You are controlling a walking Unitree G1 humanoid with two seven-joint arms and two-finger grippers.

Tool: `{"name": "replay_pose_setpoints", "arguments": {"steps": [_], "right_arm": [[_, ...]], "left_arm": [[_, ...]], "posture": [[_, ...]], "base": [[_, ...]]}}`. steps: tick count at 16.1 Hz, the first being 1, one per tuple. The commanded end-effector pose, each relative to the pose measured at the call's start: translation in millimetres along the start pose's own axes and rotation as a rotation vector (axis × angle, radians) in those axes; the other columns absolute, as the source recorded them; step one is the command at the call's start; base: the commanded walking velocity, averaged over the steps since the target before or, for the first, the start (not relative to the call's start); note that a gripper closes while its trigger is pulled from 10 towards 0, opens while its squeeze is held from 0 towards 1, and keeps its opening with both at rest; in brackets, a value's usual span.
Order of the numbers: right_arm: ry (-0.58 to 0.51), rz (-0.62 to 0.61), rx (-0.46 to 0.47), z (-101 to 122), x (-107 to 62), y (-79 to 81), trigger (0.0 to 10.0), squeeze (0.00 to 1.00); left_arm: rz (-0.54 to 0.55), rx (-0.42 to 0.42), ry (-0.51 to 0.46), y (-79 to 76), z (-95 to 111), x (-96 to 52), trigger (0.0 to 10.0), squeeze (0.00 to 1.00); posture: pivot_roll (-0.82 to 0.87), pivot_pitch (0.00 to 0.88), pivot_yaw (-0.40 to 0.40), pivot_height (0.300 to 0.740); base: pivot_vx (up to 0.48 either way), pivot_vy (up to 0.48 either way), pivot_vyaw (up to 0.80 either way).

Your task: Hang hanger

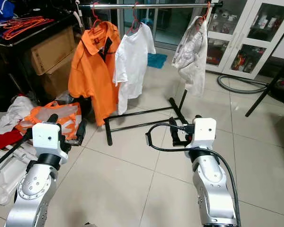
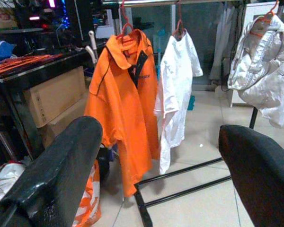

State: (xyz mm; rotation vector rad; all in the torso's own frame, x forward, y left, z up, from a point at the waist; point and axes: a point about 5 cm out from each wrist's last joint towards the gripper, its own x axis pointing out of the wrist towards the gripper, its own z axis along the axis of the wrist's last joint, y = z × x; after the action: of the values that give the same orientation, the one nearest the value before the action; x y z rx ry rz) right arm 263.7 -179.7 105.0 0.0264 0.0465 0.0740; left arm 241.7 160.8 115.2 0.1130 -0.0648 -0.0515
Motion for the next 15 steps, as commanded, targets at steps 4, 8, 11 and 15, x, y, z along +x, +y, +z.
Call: {"name": "replay_pose_setpoints", "arguments": {"steps": [4, 8, 11, 15], "right_arm": [[0.004, -0.001, 0.015, 1, 1.7, -1.0, 10.0, 0.0], [0.018, 0.06, -0.039, 0, -2.7, 1.6, 10.0, 0.0], [-0.008, 0.05, -0.065, 5, -9.1, 5.4, 10.0, 0.0], [0.008, 0.031, -0.059, 4, -9.9, 1.3, 10.0, 0.0]], "left_arm": [[-0.01, 0.009, -0.008, -2.3, 3, 1.1, 10.0, 0.0], [0.02, 0.035, 0.061, -2.4, -5, -2.2, 10.0, 0.0], [-0.041, 0.049, 0.098, -4.4, -12, 2.6, 10.0, 0.0], [-0.032, 0.066, 0.08, -3.8, -5, 8.9, 10.0, 0.0]], "posture": [[0.02, 0.0, -0.013, 0.74], [0.01, 0.058, 0.014, 0.74], [-0.03, 0.055, 0.044, 0.74], [-0.02, 0.045, 0.024, 0.74]], "base": [[0.0, 0.0, 0.0], [0.0, 0.0, 0.0], [0.0, 0.0, 0.0], [0.0, 0.0, 0.0]]}}
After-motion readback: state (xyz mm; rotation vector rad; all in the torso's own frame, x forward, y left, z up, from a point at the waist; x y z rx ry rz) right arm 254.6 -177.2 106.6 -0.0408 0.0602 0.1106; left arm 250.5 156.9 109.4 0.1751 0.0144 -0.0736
